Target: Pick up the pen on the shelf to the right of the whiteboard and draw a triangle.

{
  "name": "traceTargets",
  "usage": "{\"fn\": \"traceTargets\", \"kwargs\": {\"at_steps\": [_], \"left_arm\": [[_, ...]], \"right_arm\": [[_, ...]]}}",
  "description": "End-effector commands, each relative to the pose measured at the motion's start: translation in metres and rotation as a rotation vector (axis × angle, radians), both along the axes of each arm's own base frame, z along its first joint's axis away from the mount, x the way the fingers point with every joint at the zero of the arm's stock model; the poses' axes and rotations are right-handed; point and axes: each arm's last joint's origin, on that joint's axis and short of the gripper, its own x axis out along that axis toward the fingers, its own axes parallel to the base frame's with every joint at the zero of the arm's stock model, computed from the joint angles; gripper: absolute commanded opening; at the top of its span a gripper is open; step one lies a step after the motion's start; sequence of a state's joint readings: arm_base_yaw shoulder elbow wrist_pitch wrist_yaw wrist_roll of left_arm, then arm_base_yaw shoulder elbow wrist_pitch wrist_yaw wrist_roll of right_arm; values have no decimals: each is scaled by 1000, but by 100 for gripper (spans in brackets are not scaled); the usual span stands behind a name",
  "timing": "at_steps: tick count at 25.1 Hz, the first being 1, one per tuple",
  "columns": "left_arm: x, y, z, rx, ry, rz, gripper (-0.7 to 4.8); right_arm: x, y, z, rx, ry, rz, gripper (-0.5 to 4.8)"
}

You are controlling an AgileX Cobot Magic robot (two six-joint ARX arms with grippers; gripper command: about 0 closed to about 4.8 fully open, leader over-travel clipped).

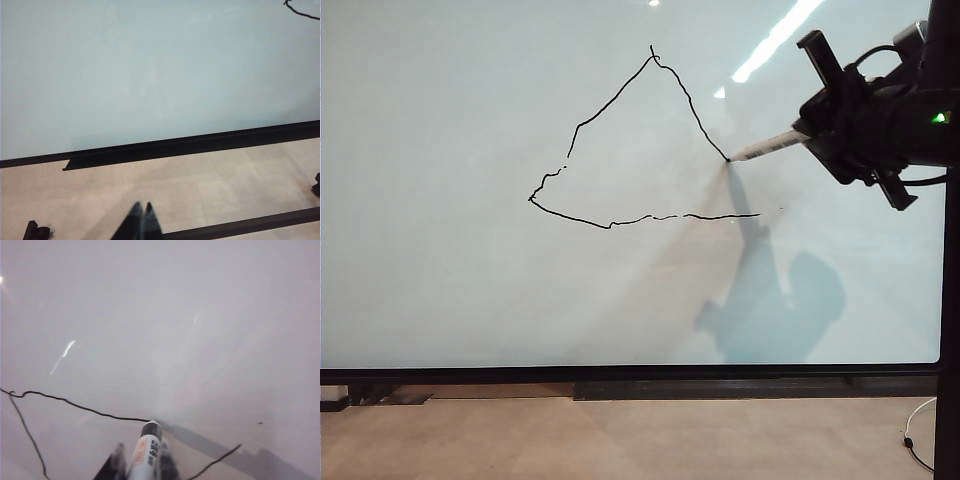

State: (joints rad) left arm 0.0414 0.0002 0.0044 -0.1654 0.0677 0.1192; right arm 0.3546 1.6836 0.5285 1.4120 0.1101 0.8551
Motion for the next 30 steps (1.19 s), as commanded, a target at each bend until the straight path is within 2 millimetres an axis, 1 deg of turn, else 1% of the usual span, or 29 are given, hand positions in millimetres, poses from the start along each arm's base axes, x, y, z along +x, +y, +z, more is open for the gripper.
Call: {"fn": "traceTargets", "kwargs": {"at_steps": [1,3,18,25,30], "left_arm": [[0,0,0,0,3,-4,-5],[0,0,0,0,3,-4,-5],[0,0,0,0,3,-4,-5],[0,0,0,0,3,-4,-5],[0,0,0,0,3,-4,-5]], "right_arm": [[0,-2,0,-5,-1,-28,-5],[0,-4,-1,-9,2,-37,-5],[3,-5,-13,-28,42,-41,-5],[-2,-14,-22,-37,80,-65,-5],[-3,-17,-24,-42,85,-81,-5]]}}
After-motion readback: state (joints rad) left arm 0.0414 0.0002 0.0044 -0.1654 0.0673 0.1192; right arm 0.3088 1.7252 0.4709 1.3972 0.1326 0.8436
